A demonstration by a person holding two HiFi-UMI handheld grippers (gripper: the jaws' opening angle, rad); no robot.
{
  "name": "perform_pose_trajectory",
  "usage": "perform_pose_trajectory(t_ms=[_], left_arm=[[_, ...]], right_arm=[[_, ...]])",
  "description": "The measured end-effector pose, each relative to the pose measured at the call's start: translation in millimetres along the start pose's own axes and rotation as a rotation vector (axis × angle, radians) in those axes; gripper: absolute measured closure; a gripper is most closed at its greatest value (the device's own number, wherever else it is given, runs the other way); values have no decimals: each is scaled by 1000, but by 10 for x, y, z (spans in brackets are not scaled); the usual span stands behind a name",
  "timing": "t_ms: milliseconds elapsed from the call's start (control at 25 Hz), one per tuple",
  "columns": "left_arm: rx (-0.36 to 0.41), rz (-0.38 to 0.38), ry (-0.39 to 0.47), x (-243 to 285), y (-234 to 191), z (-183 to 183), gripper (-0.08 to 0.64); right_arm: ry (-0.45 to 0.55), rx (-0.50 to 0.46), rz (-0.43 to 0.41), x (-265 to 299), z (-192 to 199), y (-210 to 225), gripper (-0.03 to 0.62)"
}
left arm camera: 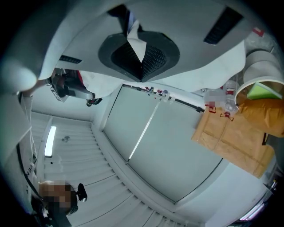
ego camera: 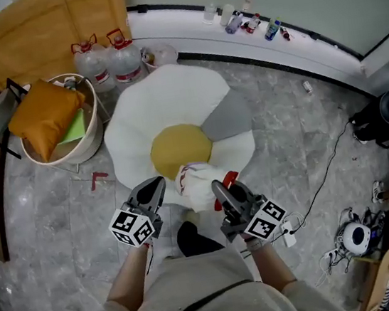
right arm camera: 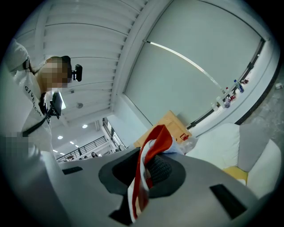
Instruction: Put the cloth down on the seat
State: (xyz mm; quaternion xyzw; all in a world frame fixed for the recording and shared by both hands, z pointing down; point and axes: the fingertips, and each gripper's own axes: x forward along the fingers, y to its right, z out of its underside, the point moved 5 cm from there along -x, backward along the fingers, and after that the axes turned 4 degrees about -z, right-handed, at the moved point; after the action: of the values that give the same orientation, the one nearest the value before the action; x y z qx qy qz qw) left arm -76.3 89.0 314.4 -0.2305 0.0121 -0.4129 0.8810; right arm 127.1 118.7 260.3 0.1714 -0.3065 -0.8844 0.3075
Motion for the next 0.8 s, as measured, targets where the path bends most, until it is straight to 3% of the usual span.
perform_pose_trajectory(t_ms=[480,800], left_arm=[[8,-58,13,555,-292,-59,546],[-1,-39,-4,777,-560,-40,546]], right_arm=[[-26,-40,-36,439,-408,707,538],[13,-41,-38,741,-552,954,538]])
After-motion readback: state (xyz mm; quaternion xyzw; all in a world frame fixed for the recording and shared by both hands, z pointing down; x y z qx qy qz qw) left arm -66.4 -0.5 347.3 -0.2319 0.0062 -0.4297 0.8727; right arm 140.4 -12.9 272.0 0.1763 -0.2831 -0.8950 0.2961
